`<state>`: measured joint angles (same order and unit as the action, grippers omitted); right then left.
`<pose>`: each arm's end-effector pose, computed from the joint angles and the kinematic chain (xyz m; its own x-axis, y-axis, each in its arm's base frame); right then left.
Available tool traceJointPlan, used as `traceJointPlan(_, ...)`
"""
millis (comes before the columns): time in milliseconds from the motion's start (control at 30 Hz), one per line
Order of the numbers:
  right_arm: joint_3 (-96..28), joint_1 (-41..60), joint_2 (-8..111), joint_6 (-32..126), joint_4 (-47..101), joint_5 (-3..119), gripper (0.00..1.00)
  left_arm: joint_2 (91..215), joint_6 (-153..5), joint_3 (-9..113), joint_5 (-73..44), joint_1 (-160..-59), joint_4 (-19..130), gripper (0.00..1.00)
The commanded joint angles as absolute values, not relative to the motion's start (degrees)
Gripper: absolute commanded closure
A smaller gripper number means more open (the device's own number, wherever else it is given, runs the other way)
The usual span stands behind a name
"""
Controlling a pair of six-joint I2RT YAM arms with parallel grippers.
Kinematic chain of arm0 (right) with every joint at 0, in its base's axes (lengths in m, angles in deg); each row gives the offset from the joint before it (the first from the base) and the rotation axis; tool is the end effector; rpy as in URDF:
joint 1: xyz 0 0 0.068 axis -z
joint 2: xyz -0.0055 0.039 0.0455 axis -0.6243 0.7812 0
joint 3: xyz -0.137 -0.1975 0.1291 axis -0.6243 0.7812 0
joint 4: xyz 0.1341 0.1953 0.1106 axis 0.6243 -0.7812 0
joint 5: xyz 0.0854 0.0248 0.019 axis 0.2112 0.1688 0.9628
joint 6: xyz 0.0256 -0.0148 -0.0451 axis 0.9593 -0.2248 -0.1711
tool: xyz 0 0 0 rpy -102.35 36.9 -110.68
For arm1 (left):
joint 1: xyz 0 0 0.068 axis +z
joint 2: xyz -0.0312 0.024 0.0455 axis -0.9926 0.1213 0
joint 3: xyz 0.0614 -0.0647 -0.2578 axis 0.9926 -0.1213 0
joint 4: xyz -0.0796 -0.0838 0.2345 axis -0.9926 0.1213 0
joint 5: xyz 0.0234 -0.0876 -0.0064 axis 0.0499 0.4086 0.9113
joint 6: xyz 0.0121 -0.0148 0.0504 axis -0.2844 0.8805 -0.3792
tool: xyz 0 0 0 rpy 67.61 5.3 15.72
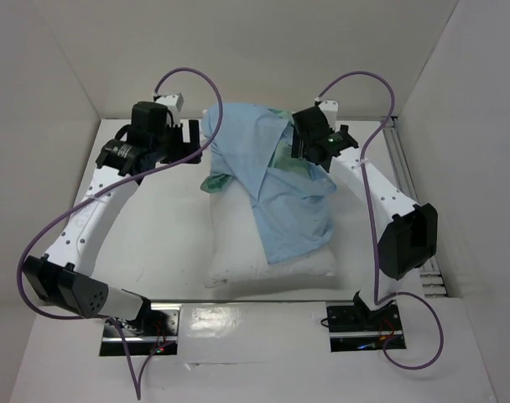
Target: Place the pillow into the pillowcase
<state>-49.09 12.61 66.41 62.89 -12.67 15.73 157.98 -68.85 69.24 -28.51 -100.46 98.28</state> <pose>0.3393 0.1430 0.3405 -0.5927 0.0625 -0.8030 0.2493 0.9623 -0.1091 0.2891 -0.0870 0.4148 -0.5381 -0.1345 -0.8321 0.0646 0.9777 -0.1998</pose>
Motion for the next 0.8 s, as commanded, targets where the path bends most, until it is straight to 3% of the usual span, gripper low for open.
traceJointPlan(0,-51.03,13.23,64.86,63.30,-14.77,16.12,0.00,158.09,-67.49,73.61,-27.99,-100.61,98.82,0.00)
traceJointPlan(233,-50.51,13.23,61.71,62.60,-14.78,16.73,0.00,158.61,-63.35,72.91,-35.03,-100.61,99.43,0.00)
traceJointPlan(400,-48.41,12.00,56.70,59.18,-14.17,26.03,0.00,161.95,-63.35,77.21,-29.06,-100.61,103.64,0.00)
traceJointPlan(567,-46.73,4.01,51.41,57.06,-12.14,36.06,0.00,163.01,-62.65,76.26,-25.18,-100.61,104.10,0.00)
traceJointPlan(767,-47.43,-5.74,55.28,61.28,-17.24,36.60,0.00,163.54,-60.11,70.38,-14.91,-100.61,101.20,0.00)
